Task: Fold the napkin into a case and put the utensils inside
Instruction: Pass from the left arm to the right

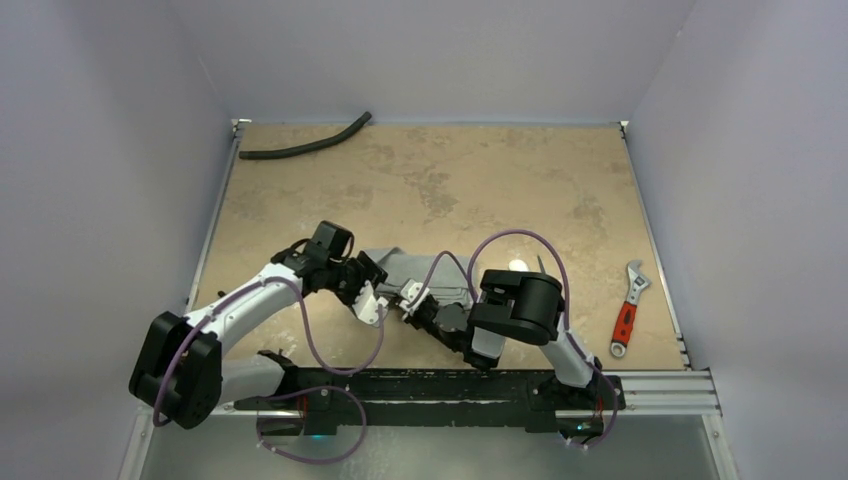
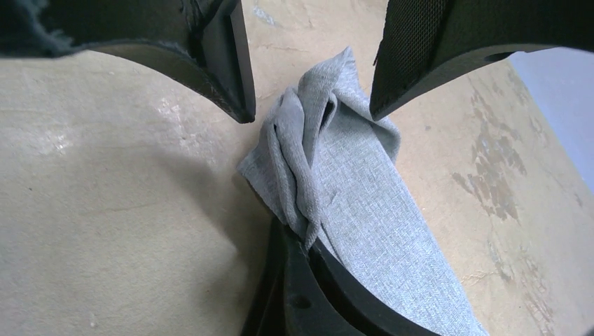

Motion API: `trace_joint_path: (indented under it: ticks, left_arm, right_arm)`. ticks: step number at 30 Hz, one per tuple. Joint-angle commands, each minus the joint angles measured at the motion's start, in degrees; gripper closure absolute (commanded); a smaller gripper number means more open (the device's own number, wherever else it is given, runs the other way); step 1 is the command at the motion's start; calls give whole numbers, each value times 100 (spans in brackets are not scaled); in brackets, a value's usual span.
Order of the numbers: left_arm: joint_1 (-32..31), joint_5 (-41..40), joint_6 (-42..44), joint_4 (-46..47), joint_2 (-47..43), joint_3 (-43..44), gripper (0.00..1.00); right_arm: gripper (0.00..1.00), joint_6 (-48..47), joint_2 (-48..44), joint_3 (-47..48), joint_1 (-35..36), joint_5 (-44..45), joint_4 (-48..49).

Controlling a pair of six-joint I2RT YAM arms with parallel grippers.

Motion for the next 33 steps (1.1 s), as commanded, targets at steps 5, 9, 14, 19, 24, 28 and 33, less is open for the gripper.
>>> trace_joint_path:
  ticks: [5,9,14,19,24,28,33]
  left_arm:
    - [72,-97,623,852,-494,-783,35]
    - [70,-113,988,1704,-573,-1298,32]
    - [64,42,994,2939,-452,-1759,28]
    - [61,44,1095,3713,-203,-1959,26]
    - [64,150,953,4312,37,-2054,24]
    - [56,361,757,4305,12,-1996,23]
    - [62,532,425,3746,-337,-1854,23]
  right_arm:
    - [100,529,-228,-183,-32,-381,1293]
    - [100,574,-218,-172,-41,-426,1239]
    - [100,623,-189,-132,-68,-482,1214]
    - [100,647,-193,-133,-108,-550,1211]
    - [100,677,-214,-124,-131,-631,1209]
    - [100,680,-207,-135,-164,-660,1193]
    - [100,697,-180,-135,-167,-674,1190]
